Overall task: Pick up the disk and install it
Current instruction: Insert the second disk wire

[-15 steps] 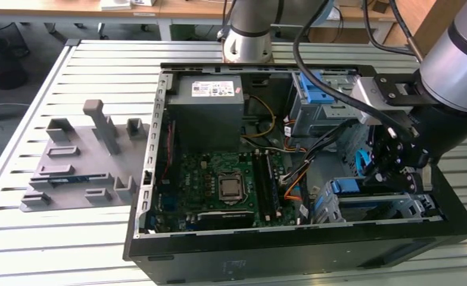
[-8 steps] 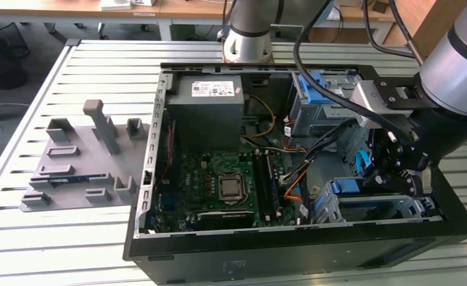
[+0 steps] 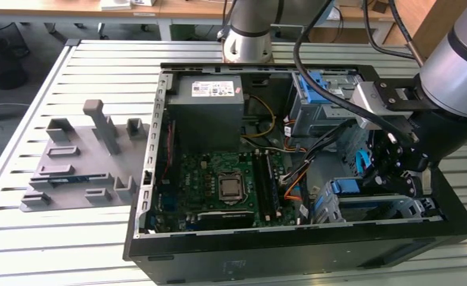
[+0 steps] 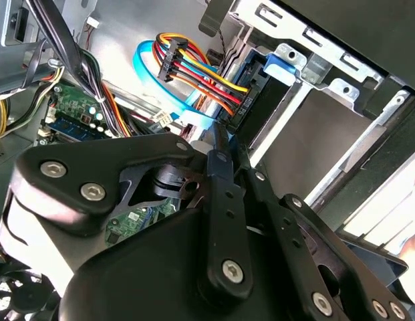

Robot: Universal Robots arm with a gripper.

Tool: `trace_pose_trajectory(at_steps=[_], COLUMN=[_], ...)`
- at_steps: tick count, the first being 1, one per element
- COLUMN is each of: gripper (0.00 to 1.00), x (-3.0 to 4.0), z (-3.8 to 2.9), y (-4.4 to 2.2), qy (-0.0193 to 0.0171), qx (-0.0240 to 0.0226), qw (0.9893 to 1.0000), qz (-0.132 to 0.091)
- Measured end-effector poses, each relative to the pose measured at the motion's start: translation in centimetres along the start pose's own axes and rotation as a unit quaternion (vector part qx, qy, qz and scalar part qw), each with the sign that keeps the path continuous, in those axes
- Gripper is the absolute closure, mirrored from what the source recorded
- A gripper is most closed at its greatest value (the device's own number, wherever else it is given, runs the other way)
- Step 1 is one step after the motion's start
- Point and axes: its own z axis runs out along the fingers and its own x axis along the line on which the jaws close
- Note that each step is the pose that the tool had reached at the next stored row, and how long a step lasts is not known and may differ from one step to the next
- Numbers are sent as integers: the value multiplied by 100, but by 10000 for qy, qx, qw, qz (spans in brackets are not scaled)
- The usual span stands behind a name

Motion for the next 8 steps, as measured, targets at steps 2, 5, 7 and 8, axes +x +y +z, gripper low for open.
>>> trace_pose_trajectory(at_steps=[2,5,7,8], gripper=[84,83,76,76], x=[0,0,0,0], z=[1,2,2,2], y=[0,0,0,0], qy=[0,0,-1,-2], qx=[0,0,0,0], qw=[10000,10000,10000,10000], qz=[0,0,0,0])
